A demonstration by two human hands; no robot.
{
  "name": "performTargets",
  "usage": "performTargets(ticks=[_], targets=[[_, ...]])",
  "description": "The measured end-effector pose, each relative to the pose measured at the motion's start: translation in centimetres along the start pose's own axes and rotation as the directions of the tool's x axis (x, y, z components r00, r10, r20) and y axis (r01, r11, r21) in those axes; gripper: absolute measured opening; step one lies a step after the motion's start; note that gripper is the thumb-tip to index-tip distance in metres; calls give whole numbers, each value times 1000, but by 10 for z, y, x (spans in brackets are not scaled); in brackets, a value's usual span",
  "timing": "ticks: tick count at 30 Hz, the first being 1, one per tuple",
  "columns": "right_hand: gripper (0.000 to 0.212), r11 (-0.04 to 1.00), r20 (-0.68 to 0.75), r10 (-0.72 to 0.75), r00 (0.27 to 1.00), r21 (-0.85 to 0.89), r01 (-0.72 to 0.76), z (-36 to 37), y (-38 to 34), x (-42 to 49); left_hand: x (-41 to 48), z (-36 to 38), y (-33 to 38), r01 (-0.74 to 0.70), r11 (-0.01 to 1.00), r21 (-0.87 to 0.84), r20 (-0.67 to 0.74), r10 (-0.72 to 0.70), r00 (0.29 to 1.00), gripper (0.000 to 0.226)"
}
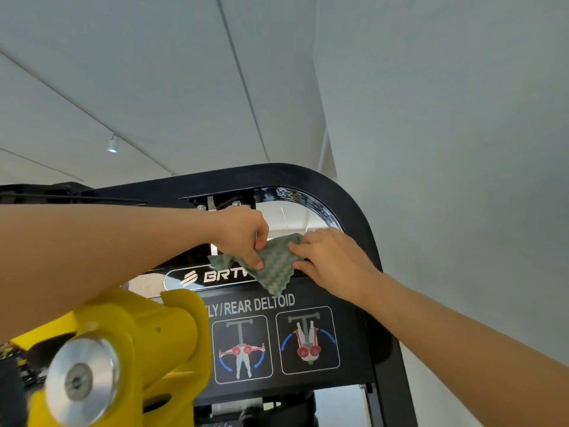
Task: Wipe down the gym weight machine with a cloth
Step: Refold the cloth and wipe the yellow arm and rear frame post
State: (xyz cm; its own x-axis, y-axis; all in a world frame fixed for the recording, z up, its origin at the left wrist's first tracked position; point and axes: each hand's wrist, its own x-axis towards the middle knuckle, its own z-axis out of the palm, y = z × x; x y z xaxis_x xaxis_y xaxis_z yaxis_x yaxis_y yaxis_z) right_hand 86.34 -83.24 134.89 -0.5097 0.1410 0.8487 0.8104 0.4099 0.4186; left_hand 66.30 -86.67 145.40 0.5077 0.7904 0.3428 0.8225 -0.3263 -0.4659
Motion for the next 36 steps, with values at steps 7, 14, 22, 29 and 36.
performTargets(ticks=[7,14,22,29,36], targets=[[30,981,-231,-170,958,-130,142,2,55,-60,23,-6,45,-136,982,-133,-104,123,987,31],[40,992,-265,-105,958,-91,84,-8,70,-99,31,-8,91,-261,965,-11,-151,256,955,45],[18,919,-38,383,923,112,-377,-20,82,-128,39,1,134,-311,804,508,-126,426,896,46],[11,181,371,701,609,733,-655,-41,94,-147,49,19,143,-313,950,2,-259,303,917,31],[25,8,387,749,537,806,-592,-68,89,-143,27,36,156,2,585,-811,-36,-52,998,29]])
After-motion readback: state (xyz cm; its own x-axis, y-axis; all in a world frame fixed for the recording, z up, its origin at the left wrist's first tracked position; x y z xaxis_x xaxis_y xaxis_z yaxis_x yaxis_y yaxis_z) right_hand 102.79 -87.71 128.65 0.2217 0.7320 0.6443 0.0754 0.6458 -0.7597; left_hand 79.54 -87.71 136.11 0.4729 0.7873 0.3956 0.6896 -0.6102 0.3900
